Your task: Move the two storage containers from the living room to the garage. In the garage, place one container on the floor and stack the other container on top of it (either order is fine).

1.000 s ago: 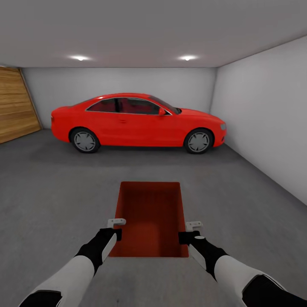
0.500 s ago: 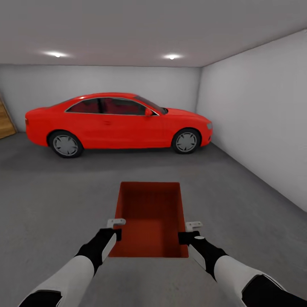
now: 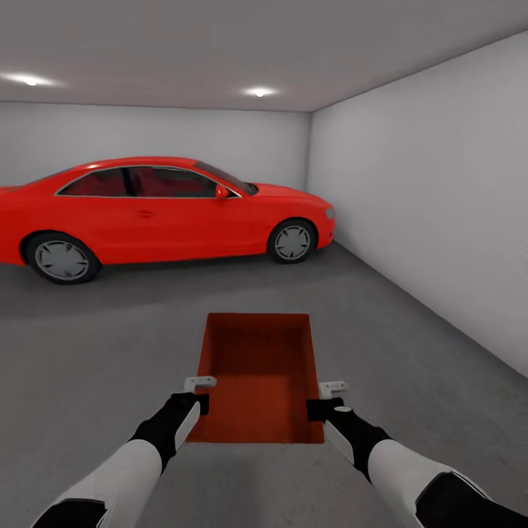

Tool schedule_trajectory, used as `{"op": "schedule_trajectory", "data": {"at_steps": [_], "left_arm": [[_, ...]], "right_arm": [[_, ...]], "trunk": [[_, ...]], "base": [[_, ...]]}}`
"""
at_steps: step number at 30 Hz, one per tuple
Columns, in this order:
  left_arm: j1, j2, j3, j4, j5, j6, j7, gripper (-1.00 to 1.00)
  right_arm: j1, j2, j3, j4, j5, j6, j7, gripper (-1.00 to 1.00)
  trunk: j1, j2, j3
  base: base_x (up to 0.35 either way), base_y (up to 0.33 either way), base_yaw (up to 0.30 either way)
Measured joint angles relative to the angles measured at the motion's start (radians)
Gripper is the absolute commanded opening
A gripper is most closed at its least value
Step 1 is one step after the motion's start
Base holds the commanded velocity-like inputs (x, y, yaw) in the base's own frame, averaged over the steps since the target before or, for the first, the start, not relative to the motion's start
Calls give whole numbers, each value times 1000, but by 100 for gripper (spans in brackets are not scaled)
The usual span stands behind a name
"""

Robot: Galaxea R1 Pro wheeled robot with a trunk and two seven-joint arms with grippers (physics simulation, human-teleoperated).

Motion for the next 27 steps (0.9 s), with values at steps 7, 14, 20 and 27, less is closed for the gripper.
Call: {"op": "schedule_trajectory", "data": {"at_steps": [7,14,20,27], "left_arm": [[0,1,-1,5,2,-1,0,-100],[0,0,0,2,1,0,0,-100],[0,0,0,2,1,0,0,-100],[0,0,0,3,1,-1,0,-100]], "right_arm": [[0,2,1,5,-1,0,0,-100],[0,1,0,2,0,0,0,-100],[0,1,0,2,0,0,0,-100],[0,1,1,3,-1,0,0,-100]], "trunk": [[0,0,-4],[0,0,-7],[0,0,-10],[0,0,-14]], "base": [[322,0,-258],[322,0,-258],[322,0,-258],[322,0,-258]]}}
